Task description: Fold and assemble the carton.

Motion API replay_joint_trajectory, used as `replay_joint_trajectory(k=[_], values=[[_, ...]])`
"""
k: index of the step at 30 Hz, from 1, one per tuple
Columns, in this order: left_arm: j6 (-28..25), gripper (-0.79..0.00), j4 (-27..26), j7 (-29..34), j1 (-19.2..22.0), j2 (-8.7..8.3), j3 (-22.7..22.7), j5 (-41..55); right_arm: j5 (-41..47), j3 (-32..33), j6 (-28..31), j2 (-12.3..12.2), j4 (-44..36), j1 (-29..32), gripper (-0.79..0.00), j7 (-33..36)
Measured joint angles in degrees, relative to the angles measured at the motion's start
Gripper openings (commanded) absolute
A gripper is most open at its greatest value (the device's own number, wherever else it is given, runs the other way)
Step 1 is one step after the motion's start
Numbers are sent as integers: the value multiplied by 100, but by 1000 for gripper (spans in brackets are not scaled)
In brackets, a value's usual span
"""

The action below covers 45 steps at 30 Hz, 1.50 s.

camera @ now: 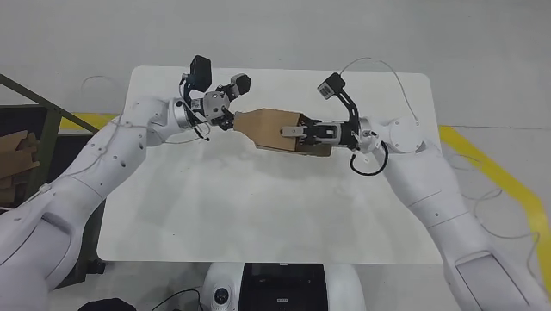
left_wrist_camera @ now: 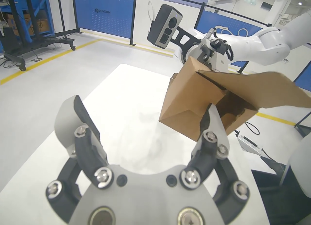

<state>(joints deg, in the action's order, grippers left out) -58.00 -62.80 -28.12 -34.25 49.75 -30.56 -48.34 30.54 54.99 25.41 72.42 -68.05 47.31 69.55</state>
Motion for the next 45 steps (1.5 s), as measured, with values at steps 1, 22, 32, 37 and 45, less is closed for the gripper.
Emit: replay_joint_trajectory(k=[1,22,32,37,45], values=[[0,0,-9,8,11,0,17,8,-7,-4,-8,1,-6,2,-785,2],[0,0,35,50,179,57,300,33,-73,-38,-61,20,-8,-4,-785,61],[0,0,306,-169,89,-49,92,177,-350,282,-19,-78,-33,96,-785,-176],[0,0,242,-221,-48,-168,-127,267,-534,455,-101,-142,-150,226,-785,-332],[0,0,-297,-120,-207,-372,-526,254,-1082,429,-384,-176,-255,328,-785,-699]])
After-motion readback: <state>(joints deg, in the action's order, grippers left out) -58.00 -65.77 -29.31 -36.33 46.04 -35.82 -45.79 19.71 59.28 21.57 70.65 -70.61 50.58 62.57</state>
